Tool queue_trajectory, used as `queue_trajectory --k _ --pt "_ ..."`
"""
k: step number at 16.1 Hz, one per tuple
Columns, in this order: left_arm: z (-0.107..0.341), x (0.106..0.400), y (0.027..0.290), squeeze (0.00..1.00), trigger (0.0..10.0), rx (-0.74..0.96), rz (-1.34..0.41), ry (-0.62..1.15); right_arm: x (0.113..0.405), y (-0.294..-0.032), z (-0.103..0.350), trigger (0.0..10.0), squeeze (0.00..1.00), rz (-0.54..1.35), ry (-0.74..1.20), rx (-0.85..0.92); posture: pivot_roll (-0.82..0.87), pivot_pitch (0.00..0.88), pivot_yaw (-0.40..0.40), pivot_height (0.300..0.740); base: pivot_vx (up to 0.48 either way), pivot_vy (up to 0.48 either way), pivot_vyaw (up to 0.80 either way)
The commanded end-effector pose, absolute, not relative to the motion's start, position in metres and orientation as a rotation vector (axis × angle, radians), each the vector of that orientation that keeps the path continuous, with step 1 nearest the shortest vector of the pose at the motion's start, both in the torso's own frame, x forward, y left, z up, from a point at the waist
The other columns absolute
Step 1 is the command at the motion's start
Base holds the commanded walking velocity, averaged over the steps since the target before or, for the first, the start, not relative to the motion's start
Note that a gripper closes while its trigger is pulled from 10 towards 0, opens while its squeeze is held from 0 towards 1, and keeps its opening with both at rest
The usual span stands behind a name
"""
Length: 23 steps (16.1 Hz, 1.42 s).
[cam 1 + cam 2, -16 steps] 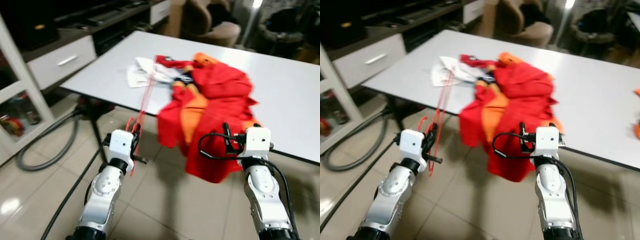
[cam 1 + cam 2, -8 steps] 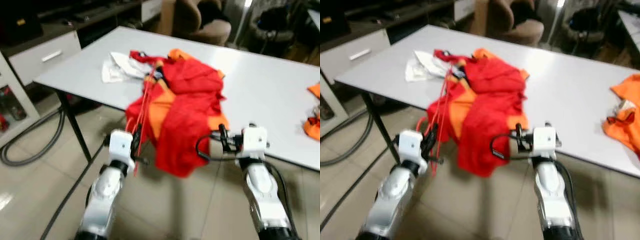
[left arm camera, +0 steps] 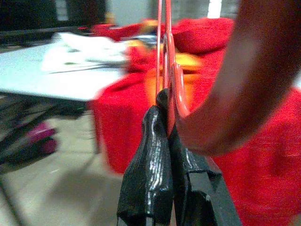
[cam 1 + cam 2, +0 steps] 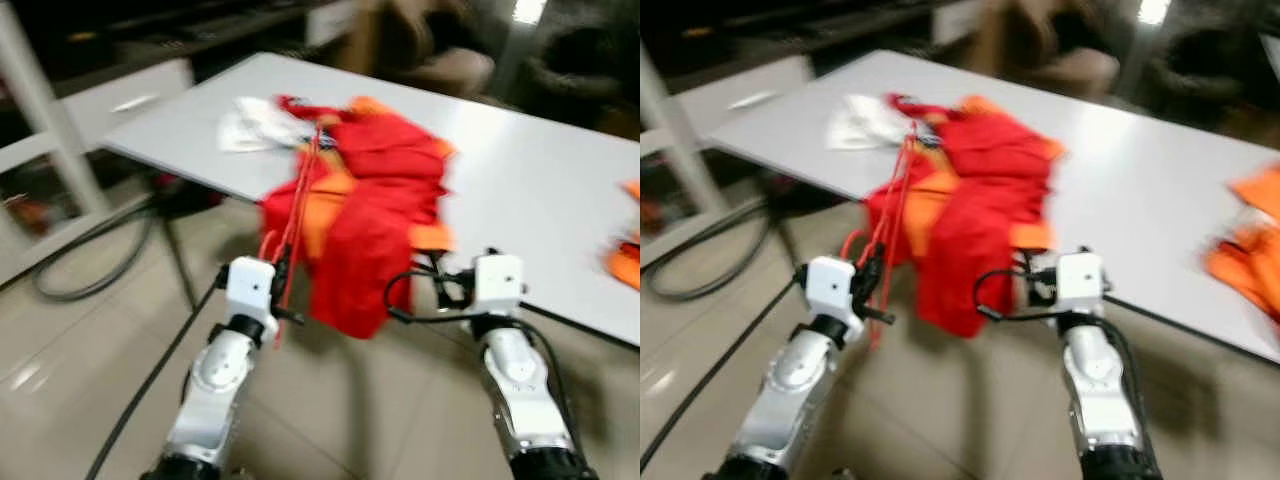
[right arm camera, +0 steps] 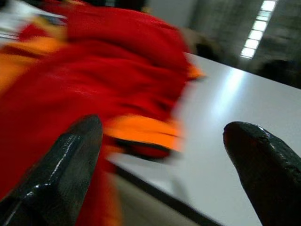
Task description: Hang hanger
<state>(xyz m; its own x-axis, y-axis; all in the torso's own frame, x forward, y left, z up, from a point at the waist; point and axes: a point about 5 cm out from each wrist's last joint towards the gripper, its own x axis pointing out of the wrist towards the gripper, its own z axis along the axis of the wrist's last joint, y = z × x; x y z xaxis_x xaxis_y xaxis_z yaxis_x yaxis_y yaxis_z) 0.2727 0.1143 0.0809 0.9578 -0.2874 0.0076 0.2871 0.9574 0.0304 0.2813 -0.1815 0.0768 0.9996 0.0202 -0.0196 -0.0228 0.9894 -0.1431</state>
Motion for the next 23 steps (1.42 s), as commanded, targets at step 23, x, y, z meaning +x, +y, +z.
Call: queue_trajectory --k 23 --pt "0.083 0.278 0.118 0.0 10.0 0.04 -0.252 -0.005 0.272 -0.178 0.049 10.0 0.0 0.092 0.148 0.021 -0.05 0.0 0.012 0.74 0.0 -0.188 0.65"
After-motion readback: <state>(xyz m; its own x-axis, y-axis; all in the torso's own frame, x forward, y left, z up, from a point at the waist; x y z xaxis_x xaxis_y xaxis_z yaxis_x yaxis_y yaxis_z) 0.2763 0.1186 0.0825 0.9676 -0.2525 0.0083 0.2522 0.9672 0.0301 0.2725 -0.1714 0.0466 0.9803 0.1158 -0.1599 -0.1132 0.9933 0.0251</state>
